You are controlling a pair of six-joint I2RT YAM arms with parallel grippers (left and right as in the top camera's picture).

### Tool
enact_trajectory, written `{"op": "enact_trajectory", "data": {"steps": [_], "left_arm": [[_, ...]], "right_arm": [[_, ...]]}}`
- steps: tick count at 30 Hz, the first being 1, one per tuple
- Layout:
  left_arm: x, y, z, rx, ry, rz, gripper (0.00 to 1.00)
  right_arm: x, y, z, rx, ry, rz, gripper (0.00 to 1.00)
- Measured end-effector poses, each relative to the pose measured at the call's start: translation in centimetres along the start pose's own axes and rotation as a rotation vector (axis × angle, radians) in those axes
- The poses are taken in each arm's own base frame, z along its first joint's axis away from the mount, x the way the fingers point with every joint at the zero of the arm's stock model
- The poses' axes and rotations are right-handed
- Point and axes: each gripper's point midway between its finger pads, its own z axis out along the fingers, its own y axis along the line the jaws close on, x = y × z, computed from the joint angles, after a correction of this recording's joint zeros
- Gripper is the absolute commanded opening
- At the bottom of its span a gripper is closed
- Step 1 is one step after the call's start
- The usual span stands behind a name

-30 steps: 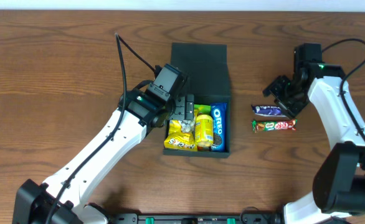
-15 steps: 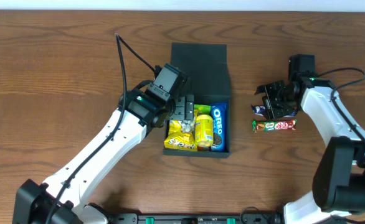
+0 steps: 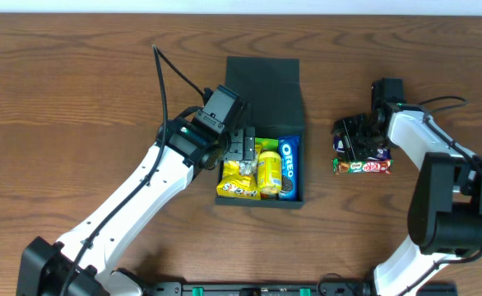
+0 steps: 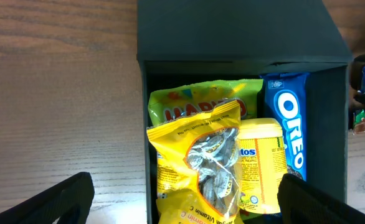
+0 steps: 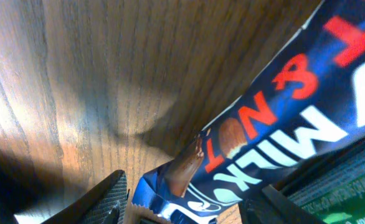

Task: Pack container
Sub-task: 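Grasp the Dairy Milk and KitKat bars with the right gripper, then carry the chocolate bars into the box and release them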

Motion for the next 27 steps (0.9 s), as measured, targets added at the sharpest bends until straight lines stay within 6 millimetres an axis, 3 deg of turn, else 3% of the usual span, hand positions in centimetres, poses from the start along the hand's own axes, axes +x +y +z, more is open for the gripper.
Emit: {"op": "enact_trajectory", "data": {"steps": [8,18,24,27], "left_arm": [[0.0,0.0,0.0,0.0,0.001,0.004,0.95],[0.1,0.1,0.0,-0.003,0.005,0.019,0.95],[0.1,0.2,0.0,-0.007,0.004,0.029,0.95],[-0.1,0.5,0.0,-0.012,0.003,0.021,0.95]], "right_arm": [[-0.3,-0.5,0.0,0.025,-0.021,0.031,0.5],[-0.6,-1.0,0.0,0.044,-0.043,0.086,0.17],[-1.3,-0.9,-0.4,0.072,-0.045,-0.047,0.04],[-1.0,-0.3,-2.8,0.135,-0.023,-0.2,0.02]]}}
